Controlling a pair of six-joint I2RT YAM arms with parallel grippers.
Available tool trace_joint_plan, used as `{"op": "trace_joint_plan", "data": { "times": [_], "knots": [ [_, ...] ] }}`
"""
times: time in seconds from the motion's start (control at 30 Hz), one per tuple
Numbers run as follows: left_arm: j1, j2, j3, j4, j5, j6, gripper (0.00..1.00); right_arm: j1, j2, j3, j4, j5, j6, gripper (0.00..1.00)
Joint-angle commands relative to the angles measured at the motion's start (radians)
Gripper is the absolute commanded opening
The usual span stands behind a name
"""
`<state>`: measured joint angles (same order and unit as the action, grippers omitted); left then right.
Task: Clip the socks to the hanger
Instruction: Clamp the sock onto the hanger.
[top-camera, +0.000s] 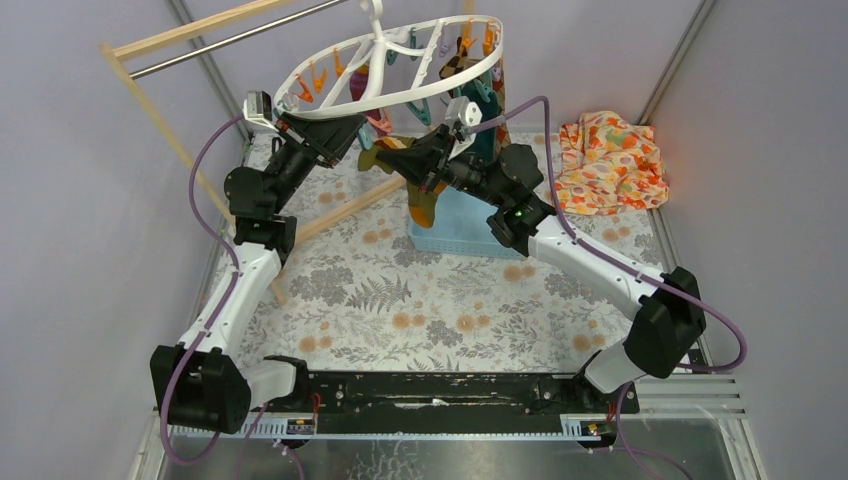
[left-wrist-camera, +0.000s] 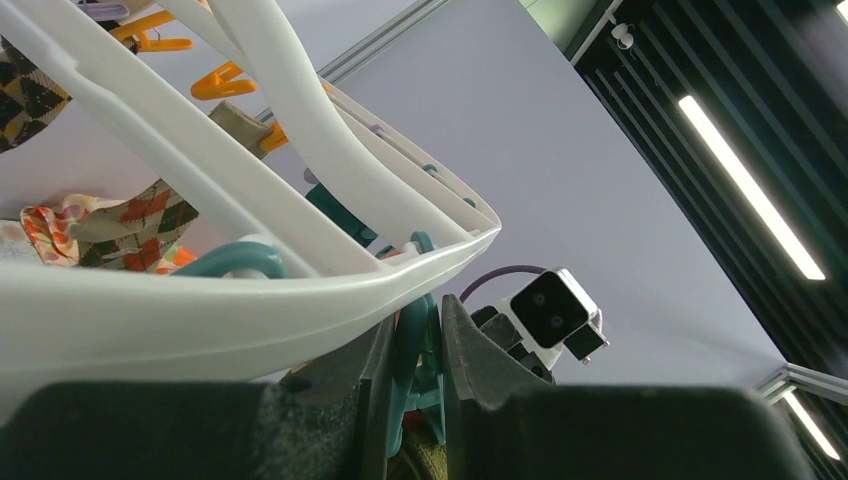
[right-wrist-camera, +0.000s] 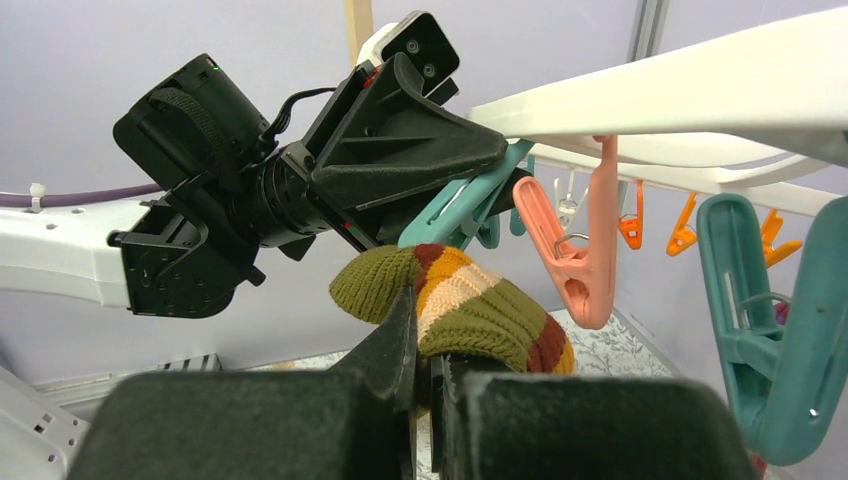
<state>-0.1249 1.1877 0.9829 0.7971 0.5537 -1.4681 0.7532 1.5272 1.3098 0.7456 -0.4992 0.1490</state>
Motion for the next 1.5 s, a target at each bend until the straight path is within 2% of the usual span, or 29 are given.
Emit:
{"op": "trace_joint_plan", "data": {
  "times": [0.0,0.23,0.93,1.47],
  "knots": [
    [-0.017,-0.031,0.029,0.089,0.043,-0.029,0.0,-0.007,0.002,0.027,0.073,-0.004,0.037,0.0],
    [-0.018,-0.037,0.021,0.122,0.038,-0.049,0.0,-0.011,0.003,-0.021,0.146,0.044,0.085,0.0],
    [-0.017,-0.033,-0.001,0.172,0.011,-0.078,0.0,-0.011,0.056,-0.116,0.534,0.13,0.308,0.0],
    [-0.017,0.0,0.012,0.201,-0.049,-0.064,0.0,-0.004,-0.007,-0.213,0.611,0.15,0.343,0.0]
  ]
}}
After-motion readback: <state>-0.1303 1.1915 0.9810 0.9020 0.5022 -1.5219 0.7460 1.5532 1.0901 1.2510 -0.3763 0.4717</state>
